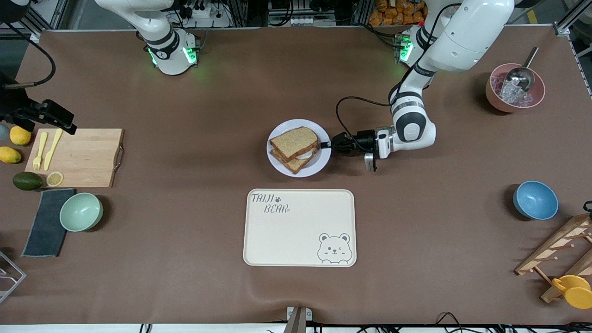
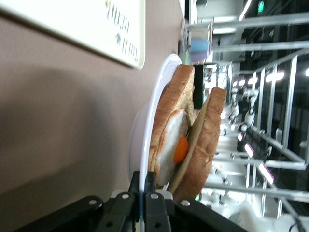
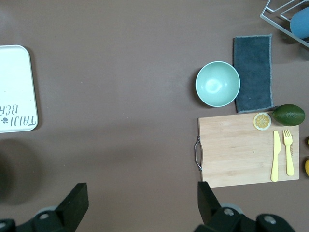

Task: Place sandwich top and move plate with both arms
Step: 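Slide the plate with the left gripper onto the bear tray, then open the left gripper and release the plate on the tray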

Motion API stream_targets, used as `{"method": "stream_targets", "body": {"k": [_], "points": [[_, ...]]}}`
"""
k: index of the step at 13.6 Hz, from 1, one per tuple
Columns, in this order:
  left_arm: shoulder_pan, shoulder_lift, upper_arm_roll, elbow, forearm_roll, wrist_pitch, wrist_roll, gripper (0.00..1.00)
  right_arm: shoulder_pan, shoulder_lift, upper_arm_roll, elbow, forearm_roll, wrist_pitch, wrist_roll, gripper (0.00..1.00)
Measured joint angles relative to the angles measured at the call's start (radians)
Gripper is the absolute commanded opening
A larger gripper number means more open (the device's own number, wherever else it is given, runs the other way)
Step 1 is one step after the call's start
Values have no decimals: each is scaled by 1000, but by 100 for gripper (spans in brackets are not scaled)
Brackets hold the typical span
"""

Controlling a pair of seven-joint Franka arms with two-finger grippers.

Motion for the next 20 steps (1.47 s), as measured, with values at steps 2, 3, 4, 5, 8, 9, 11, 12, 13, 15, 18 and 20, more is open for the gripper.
{"method": "stream_targets", "body": {"k": [2, 3, 4, 5, 8, 9, 11, 12, 13, 15, 18, 20], "points": [[-2, 0, -1, 22, -71, 9, -16, 0, 0, 2, 0, 0, 0, 0, 0, 100], [-3, 0, -2, 36, -104, 29, -25, 0, 0, 4, 0, -1, -1, 0, 0, 100], [-4, 0, -2, 50, -129, 57, -42, 0, 0, 5, 0, -1, -1, 0, 0, 100], [-3, 0, -2, 66, -142, 88, -66, 0, 0, 5, 0, -1, -1, 0, 0, 100], [-5, 8, -2, 122, -215, 181, -114, 0, 0, 5, 0, -1, -2, 0, 0, 100], [-9, 15, -2, 144, -259, 208, -118, 0, 0, 5, 0, -1, -2, 0, 0, 100], [-23, 45, -3, 201, -340, 251, -119, 0, 0, 5, 0, -1, -3, 0, 0, 100], [-28, 65, -4, 235, -363, 273, -119, 0, 0, 5, 0, -1, -3, 0, 0, 100], [-31, 87, -4, 270, -380, 297, -121, 0, 0, 5, 0, -1, -3, 0, 0, 100], [-35, 129, -4, 331, -407, 343, -123, 0, 0, 6, 0, -1, -3, 0, 0, 100], [-50, 195, -4, 417, -414, 408, -129, 0, 0, 6, 0, -1, -3, 0, 0, 100], [-69, 237, -5, 465, -418, 440, -132, 0, 0, 8, 0, -2, -4, 0, 0, 100]]}}
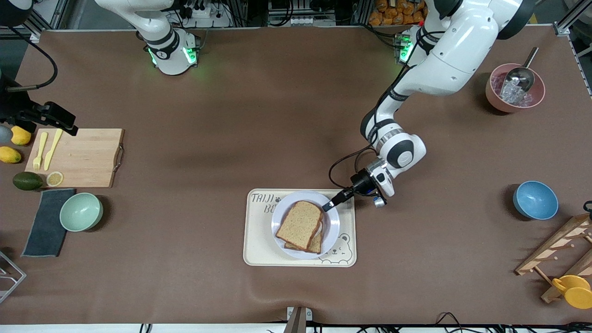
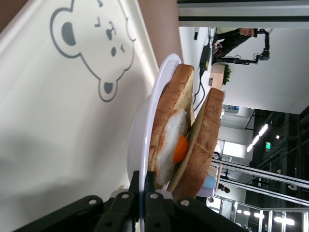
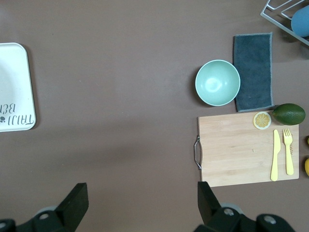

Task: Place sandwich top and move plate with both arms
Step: 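Open the left gripper and release the plate on the tray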

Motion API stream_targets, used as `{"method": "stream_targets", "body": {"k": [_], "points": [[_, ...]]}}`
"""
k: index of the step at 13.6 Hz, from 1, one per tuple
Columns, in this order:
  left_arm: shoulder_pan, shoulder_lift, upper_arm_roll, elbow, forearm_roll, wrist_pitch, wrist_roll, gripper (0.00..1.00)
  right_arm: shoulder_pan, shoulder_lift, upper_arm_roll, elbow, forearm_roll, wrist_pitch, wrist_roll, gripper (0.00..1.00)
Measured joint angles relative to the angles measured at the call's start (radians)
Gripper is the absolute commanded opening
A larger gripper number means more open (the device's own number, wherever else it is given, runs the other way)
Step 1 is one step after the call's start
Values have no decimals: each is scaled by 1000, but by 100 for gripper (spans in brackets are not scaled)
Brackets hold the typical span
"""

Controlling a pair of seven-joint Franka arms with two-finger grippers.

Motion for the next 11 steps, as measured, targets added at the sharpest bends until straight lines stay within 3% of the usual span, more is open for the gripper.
{"method": "stream_targets", "body": {"k": [4, 5, 6, 11], "points": [[-33, 41, -2, 23, -4, 16, 0, 2, 0, 1, 0, -5, -1, 0, 0, 100], [-37, 44, -2, 25, -5, 15, 0, 74, 0, 2, 0, -6, -1, 0, 0, 100], [-37, 44, -2, 27, -5, 15, 0, 100, 0, 2, 0, -7, -1, 0, 0, 100], [-18, 44, -1, 47, -5, 16, 0, 100, 0, 2, 0, -7, -2, 0, 0, 100]]}}
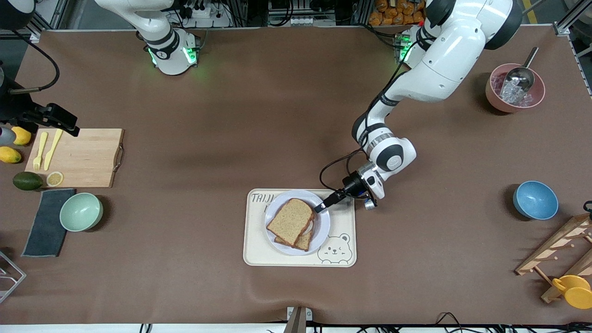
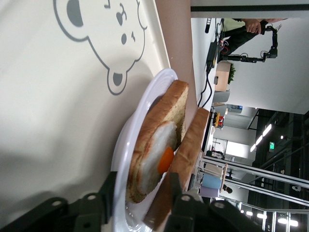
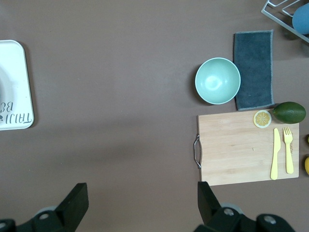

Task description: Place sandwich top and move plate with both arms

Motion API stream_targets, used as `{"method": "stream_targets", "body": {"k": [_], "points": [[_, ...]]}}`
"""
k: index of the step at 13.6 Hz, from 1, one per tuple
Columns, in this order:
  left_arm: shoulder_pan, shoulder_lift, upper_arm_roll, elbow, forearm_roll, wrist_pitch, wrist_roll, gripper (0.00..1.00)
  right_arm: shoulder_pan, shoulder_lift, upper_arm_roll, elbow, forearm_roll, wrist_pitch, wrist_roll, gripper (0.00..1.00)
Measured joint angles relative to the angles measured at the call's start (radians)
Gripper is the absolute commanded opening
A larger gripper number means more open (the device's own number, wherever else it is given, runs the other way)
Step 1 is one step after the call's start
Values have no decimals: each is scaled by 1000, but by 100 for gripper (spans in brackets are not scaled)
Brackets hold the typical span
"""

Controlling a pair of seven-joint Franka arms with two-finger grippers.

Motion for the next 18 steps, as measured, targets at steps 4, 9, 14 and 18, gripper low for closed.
{"method": "stream_targets", "body": {"k": [4, 9, 14, 18], "points": [[6, -18, 0, 0, 0, 56, -2, 100, 0, 0, 0, 0, 0, 0, 0, 100], [5, -94, -8, -31, 0, 153, -41, 100, 0, 0, 0, 0, -1, 0, 0, 100], [-3, -235, -14, -89, 0, 408, -50, 100, 0, 1, 0, -1, -1, 0, 0, 100], [-1, -316, -22, -102, 11, 623, -43, 100, 0, 1, 2, -1, -1, 0, 0, 100]]}}
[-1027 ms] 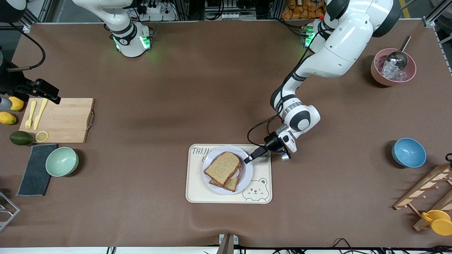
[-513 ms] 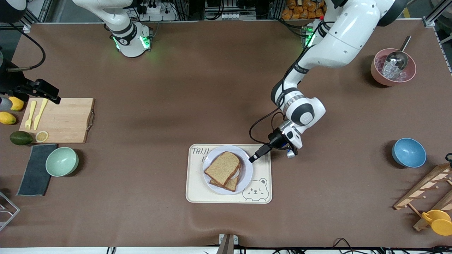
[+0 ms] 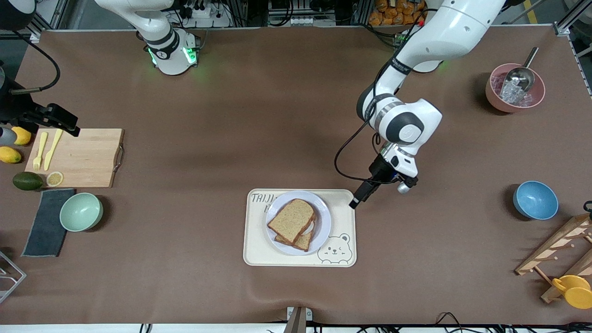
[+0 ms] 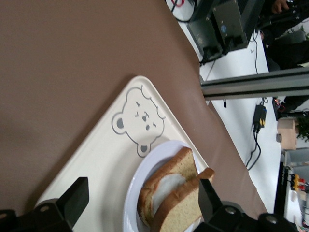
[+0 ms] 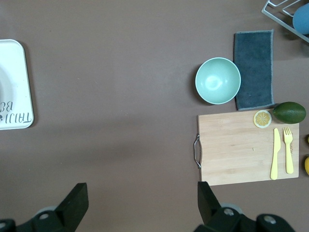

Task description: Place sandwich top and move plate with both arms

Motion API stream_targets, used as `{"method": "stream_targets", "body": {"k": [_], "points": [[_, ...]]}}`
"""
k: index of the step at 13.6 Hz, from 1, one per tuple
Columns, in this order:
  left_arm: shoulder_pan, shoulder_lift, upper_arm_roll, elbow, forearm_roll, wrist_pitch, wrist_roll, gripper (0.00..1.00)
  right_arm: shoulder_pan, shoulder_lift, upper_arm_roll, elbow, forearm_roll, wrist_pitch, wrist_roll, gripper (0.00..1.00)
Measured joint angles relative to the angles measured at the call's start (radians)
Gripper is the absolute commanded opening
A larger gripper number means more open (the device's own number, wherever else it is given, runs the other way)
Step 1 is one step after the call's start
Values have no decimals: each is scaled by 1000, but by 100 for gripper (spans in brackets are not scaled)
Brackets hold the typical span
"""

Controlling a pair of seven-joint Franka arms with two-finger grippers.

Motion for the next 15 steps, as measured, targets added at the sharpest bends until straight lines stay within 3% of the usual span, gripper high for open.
{"method": "stream_targets", "body": {"k": [6, 15], "points": [[66, -8, 7, -23, 190, 101, 33, 100, 0, 0, 0, 0, 0, -2, 0, 100], [214, -8, 7, -41, 309, 108, 375, 100, 0, 0, 0, 0, 0, -6, 0, 100]]}}
